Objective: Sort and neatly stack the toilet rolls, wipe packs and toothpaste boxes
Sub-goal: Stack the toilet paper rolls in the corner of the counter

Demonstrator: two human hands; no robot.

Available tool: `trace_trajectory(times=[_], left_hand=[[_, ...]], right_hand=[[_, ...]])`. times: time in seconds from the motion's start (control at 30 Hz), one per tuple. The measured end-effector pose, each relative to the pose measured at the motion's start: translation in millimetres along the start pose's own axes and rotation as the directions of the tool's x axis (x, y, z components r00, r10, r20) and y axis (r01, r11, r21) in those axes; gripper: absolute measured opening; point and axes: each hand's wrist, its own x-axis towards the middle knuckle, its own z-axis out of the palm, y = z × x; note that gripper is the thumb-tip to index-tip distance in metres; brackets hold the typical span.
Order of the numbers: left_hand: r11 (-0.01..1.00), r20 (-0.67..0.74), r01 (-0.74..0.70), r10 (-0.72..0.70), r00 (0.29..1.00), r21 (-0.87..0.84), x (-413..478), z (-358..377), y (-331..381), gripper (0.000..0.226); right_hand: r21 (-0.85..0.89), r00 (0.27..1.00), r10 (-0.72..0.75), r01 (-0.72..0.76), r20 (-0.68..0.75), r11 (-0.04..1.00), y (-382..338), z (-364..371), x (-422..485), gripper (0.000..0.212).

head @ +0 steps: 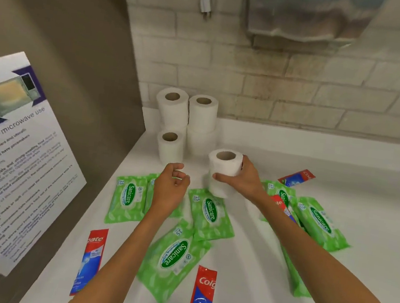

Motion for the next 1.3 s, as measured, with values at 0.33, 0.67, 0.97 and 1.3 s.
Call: trace_trajectory(times=[0.33,0.67,0.97,1.3], left_hand=[[0.999,-0.071,0.053,-0.052,0.996,0.008,47,-11,-25,0.031],[0.996,-0.095,0.092,-0.092,0.991,-0.002,76,-13,-40,0.031],[0.994,-0.086,0.107,-0.106,0.991,0.007,80,-10,-48,0.032],[0.99,-0.12,0.138,-0.135,0.984,0.015,79,-17,-53,0.031]], right_hand=[[-0.097,0.998,0.023,-0.029,-0.063,0.995,9,72,88,0.087],[-0.079,0.987,0.049,-0.062,-0.151,0.995,33,117,125,0.094],[-0.01,0.98,0.024,-0.026,-0.196,1.0,39,128,124,0.096],[0.019,0.982,0.06,-0.057,-0.177,0.998,37,130,116,0.104]])
